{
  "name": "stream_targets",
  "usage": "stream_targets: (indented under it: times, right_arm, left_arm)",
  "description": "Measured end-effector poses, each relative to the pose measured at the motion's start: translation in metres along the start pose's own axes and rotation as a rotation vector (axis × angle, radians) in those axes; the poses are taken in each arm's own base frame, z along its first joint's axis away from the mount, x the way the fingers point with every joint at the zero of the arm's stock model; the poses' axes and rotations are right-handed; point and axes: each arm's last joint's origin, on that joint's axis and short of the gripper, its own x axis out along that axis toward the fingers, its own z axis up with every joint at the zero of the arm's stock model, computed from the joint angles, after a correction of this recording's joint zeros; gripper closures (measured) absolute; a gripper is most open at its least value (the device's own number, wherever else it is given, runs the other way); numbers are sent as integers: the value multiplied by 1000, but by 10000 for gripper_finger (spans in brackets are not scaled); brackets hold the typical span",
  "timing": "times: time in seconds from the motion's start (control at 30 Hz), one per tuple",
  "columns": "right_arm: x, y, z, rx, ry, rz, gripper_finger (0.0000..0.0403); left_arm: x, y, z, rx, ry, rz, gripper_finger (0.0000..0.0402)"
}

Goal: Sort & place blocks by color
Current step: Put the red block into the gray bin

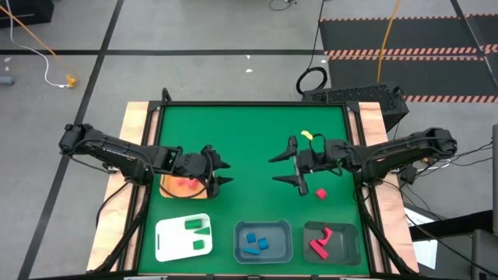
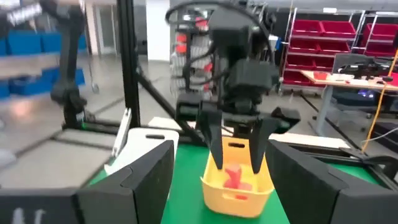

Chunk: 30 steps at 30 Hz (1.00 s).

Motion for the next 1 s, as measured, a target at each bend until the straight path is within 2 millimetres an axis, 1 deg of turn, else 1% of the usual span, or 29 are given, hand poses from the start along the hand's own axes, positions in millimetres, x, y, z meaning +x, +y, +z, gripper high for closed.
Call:
stream_targets:
  times: [0.07, 0.3, 0.4, 0.53, 0.73, 0.87, 1.0]
  right_arm:
    - [-1, 1, -1, -32, 20, 5, 158]
    - [-1, 1, -2, -60, 32, 3, 158]
    - [-2, 0, -3, -50, 45, -47, 158]
    - [-3, -5, -8, 60, 100, -202, 158]
    - [-17, -10, -27, 152, 317, -468, 158]
    - [-30, -9, -36, 341, 425, -528, 158]
    - [-50, -6, -50, 574, 592, -626, 158]
  left_arm:
    - [0, 0, 1, 7, -11, -3, 165]
    - [1, 3, 3, 2, -25, 7, 165]
    - [1, 5, 4, -3, -27, 15, 165]
    - [1, 6, 4, -3, -27, 20, 165]
    - [1, 7, 4, 15, -26, 20, 165]
    - [1, 7, 4, 16, -22, 21, 165]
    - [1, 7, 4, 20, -21, 22, 165]
